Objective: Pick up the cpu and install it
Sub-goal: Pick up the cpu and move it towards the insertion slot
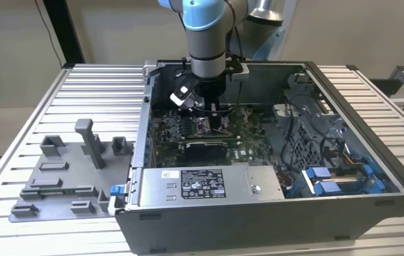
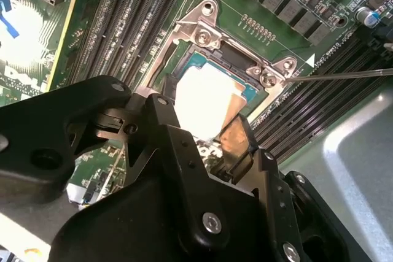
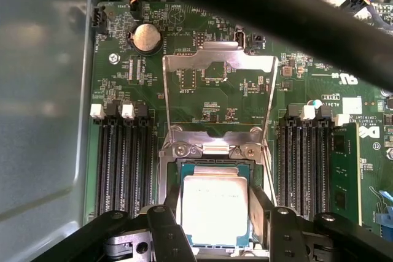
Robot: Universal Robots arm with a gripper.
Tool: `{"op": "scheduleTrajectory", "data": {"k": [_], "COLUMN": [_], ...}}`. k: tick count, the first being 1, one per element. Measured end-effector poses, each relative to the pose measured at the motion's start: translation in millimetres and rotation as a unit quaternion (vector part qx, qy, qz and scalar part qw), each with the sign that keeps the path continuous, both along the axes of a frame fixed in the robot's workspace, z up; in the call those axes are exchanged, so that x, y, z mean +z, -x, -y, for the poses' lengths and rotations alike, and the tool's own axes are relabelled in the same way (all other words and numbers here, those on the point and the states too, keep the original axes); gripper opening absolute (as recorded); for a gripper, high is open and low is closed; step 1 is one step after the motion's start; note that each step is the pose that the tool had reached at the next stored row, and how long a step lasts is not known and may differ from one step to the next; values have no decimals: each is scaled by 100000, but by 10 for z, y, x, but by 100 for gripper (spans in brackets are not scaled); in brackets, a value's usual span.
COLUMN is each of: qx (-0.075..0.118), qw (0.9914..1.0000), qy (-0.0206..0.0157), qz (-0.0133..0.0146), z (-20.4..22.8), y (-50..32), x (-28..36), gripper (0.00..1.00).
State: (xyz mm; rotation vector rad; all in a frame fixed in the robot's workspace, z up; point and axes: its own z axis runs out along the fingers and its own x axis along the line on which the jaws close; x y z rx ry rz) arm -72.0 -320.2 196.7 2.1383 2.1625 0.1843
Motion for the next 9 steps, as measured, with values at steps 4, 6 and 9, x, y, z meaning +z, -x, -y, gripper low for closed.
{"op": "scheduleTrajectory", "data": {"k": [4, 6, 9], "qx": [0, 2, 11], "qw": [100000, 100000, 100000], "qy": [28, 29, 24], "qz": [-9, -10, -4], "z": [0, 0, 0], "y": [0, 0, 0], "x": [-8, -11, -14], "gripper": [0, 0, 0]}}
